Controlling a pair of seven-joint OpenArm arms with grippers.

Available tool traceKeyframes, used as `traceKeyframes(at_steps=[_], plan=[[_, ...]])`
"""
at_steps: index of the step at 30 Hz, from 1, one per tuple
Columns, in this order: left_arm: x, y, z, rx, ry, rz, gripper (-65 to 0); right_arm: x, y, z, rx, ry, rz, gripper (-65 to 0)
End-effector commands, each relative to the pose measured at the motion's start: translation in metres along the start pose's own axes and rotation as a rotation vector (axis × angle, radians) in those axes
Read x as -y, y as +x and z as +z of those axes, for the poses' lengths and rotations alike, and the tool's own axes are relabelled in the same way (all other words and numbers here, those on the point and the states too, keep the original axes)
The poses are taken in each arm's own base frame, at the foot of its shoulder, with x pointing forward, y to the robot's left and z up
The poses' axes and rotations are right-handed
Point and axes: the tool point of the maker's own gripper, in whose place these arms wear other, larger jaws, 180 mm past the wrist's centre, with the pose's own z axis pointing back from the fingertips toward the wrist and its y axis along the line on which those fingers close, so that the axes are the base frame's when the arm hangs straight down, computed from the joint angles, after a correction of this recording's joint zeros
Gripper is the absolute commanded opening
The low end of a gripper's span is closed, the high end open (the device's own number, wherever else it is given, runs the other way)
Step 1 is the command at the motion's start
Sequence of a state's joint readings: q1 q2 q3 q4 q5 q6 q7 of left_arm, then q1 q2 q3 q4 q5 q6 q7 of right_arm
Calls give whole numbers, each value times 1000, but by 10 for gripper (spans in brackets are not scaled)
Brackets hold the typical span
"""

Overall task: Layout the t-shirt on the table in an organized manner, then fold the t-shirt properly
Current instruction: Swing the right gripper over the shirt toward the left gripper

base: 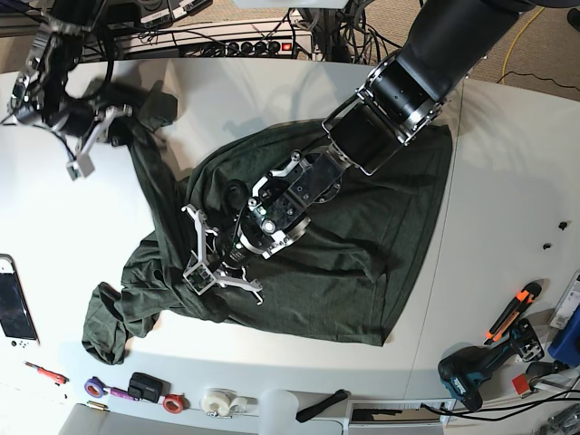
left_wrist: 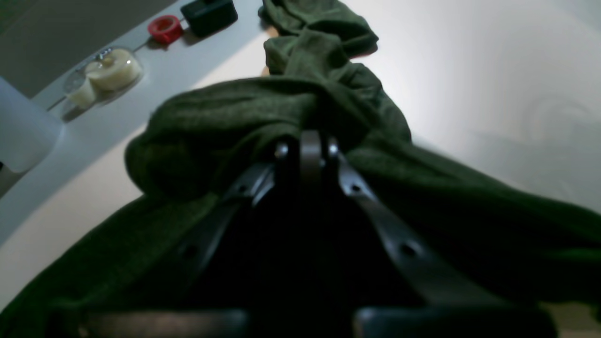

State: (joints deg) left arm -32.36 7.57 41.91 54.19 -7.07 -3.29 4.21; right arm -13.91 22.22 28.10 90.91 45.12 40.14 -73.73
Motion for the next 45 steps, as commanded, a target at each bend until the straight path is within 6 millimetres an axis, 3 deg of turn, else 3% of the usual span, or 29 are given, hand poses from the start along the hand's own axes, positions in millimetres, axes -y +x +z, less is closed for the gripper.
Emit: traceKeyframes(at_steps=[1, 8, 12, 15, 21, 25, 32, 40, 45], plan=[[-1, 36, -6, 86, 0, -11, -650, 6, -16, 6, -81, -34, 21, -650], [-1, 36, -6, 86, 0, -10, -650, -28, -13, 12, -28, 120, -4, -630], [-1, 36, -6, 87, 0, -11, -650, -46, 3, 15, 58, 220, -34, -378], [-1, 36, -6, 87, 0, -11, -650, -53, 19, 18, 119, 266, -40, -357], [-1, 36, -6, 86, 0, -10, -650, -53, 92, 31, 338, 285, -9, -357], [-1, 36, -6, 86, 0, -10, -650, -53, 147, 29, 484, 236, 12, -357], [-1, 36, -6, 86, 0, -10, -650, -48, 227, 28, 674, 212, -47, -356], [-1, 36, -6, 86, 0, -10, -650, -36, 297, 15, 743, 333, -195, -356], [-1, 36, -6, 86, 0, -11, -650, -53, 323, -14, 681, 484, -311, -355]])
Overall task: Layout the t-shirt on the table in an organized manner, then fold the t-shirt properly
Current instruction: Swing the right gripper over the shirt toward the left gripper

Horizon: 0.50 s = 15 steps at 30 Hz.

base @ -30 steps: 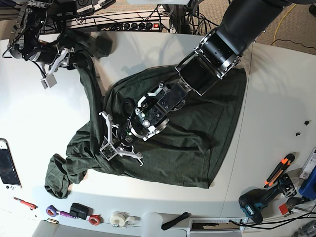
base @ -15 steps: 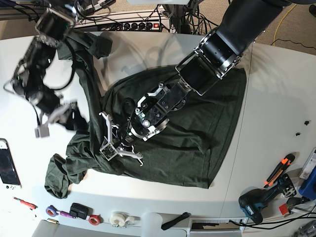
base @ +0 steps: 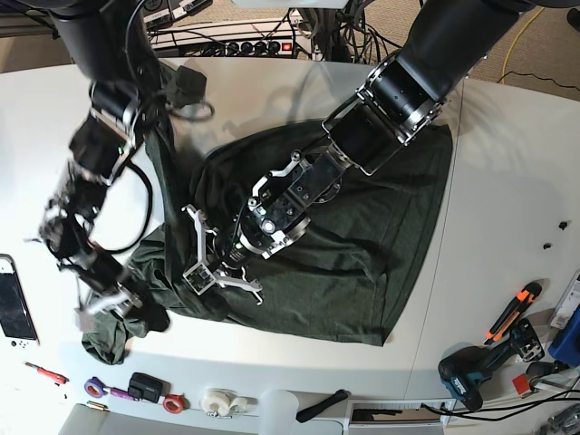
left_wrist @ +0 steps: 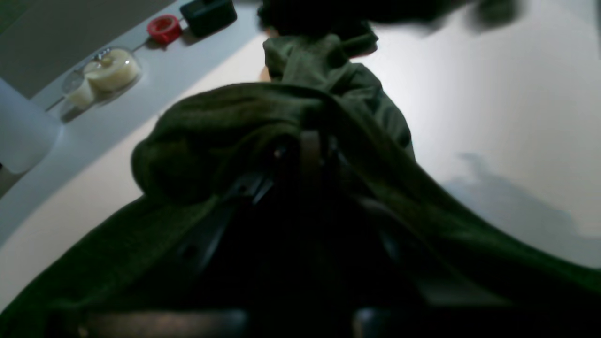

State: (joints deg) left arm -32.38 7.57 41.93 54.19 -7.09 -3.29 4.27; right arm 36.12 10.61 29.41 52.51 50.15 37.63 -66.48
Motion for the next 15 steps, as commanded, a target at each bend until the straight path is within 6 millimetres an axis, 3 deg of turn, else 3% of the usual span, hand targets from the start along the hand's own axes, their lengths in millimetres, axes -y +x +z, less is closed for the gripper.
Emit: traceKeyframes(at_steps=[1, 5, 15], plan=[[-1, 36, -6, 87, 0, -11, -650, -14, 21, -5, 28, 45, 10, -348], [0, 36, -5, 88, -1, -11, -650, -17, 3, -24, -50, 85, -72, -328], [3, 34, -5, 85, -24, -14, -650, -32, -12, -21, -133, 166, -99, -329]])
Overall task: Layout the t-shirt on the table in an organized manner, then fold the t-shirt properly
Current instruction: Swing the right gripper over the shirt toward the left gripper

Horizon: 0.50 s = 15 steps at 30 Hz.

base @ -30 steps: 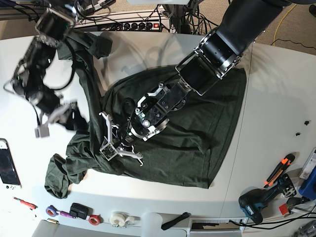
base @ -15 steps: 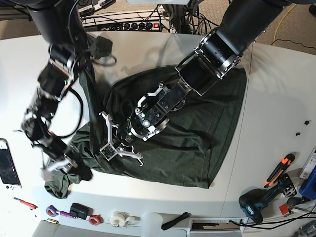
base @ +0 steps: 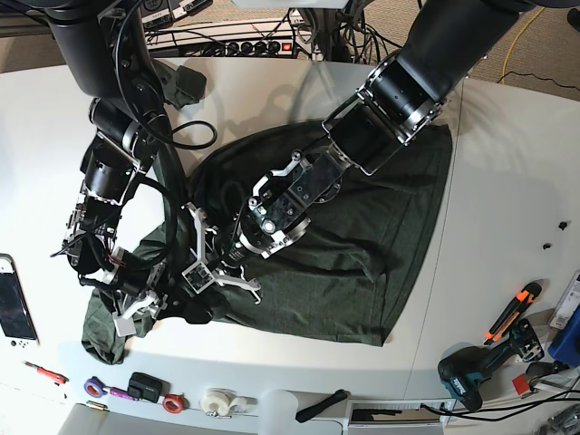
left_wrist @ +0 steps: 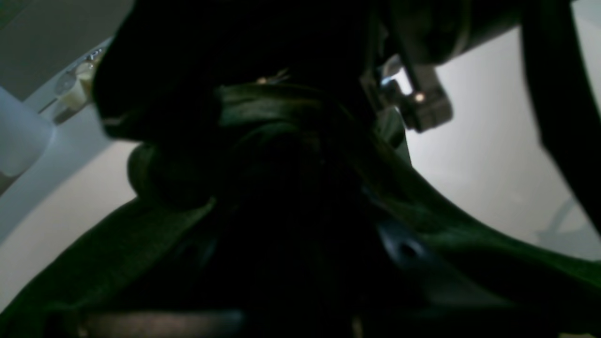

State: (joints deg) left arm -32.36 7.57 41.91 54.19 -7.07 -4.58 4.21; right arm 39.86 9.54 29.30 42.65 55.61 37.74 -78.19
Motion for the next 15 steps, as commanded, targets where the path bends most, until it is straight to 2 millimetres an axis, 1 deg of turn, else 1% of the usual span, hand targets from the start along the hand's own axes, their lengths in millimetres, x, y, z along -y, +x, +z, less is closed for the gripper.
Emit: traceKeyframes(at_steps=[1, 3, 4, 5, 8, 14, 15], plan=[[-1, 35, -5, 84, -2, -14, -650, -16, 28, 5, 60, 33, 45, -329], [-1, 35, -5, 84, -2, -13, -650, -16, 27, 5, 57, 32, 45, -333], [-1, 35, -5, 84, -2, -14, -650, -16, 27, 5, 54, 32, 45, -357], [-1, 35, -5, 84, -2, -14, -650, -16, 26, 5, 48, 32, 46, -415], [-1, 35, -5, 85, -2, -14, -650, -16, 26, 5, 47, 32, 46, -642], [-1, 34, -5, 83, -3, -18, -650, -17, 32, 5, 82, 34, 46, -650], [1, 34, -5, 82, -13, -24, -600, -17, 33, 5, 87, 34, 46, -650]])
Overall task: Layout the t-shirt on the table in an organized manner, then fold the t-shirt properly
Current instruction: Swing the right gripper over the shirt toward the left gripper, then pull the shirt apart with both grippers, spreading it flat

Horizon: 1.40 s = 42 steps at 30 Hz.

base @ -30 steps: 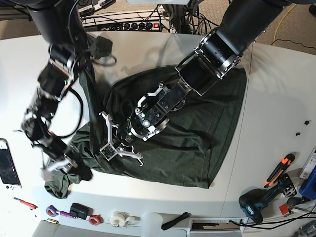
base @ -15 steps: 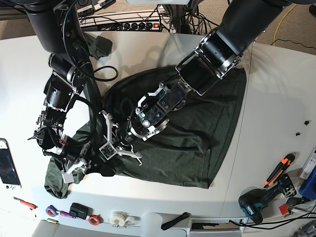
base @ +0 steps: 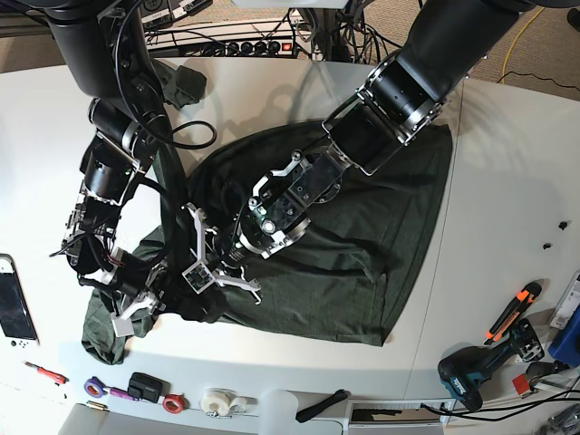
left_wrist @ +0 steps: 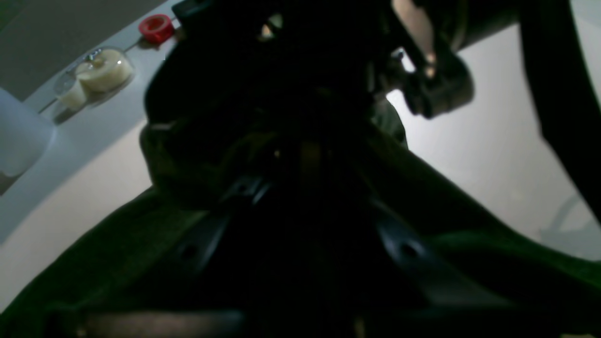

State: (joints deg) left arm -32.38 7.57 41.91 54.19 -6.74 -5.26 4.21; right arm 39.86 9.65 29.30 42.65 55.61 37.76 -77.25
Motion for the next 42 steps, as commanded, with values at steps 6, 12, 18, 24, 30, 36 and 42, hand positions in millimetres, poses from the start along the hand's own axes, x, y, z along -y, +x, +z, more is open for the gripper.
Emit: traceKeyframes(at_steps=[6, 12, 18, 24, 30, 36, 42], plan=[[-13, 31, -5, 60, 61, -6, -203, -19, 32, 7, 76, 45, 68, -650], [-22, 41, 6, 76, 72, -24, -217, -36, 57, 46, 171, 118, 132, -650], [-13, 50, 11, 78, 13, -8, -217, -20, 41, 73, 172, 44, 179, -650], [-3, 44, 12, 70, -24, 4, -217, 0, 1, 99, 121, -59, 230, -650], [21, 44, 18, 52, -169, 22, -219, -4, -15, 139, 95, -172, 371, -650], [69, 59, 41, 82, -389, 38, -220, -6, 11, 205, 204, -338, 473, -650], [127, 51, 73, 79, -589, 23, -282, 6, 34, 281, 365, -495, 453, -650]])
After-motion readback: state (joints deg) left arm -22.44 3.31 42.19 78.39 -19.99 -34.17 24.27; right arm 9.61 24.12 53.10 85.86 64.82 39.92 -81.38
